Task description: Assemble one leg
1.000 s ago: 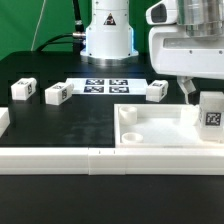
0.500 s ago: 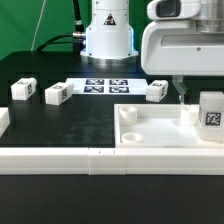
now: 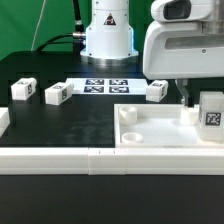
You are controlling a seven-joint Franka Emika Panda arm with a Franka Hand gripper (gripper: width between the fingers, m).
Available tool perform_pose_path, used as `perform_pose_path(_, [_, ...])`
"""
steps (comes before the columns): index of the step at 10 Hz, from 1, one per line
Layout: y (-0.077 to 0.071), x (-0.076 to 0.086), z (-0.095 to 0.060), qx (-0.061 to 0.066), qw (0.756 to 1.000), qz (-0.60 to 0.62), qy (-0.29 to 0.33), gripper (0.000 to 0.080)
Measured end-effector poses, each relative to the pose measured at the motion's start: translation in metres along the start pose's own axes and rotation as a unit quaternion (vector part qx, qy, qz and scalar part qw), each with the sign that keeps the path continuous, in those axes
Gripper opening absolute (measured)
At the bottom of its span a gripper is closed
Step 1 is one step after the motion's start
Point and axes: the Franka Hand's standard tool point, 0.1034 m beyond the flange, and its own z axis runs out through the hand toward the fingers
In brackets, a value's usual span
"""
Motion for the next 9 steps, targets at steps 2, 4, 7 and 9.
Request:
perform_pose_path(2, [0.0037,0.0006,0.0003,-0.002,1.0,0.002,0.0,0.0295])
perform_pose_path(4, [0.0045,0.0006,0.0005,-0.002,1.0,0.018,0.0,0.0295])
perform_pose_path(7, [0.0039,-0.0007,0.0015,0.002,0.985,0.175,0.007,0.0294])
perform_pose_path(9, [0.0014,-0.0019,0.002,0.001,0.954,0.3,0.009,0.0294])
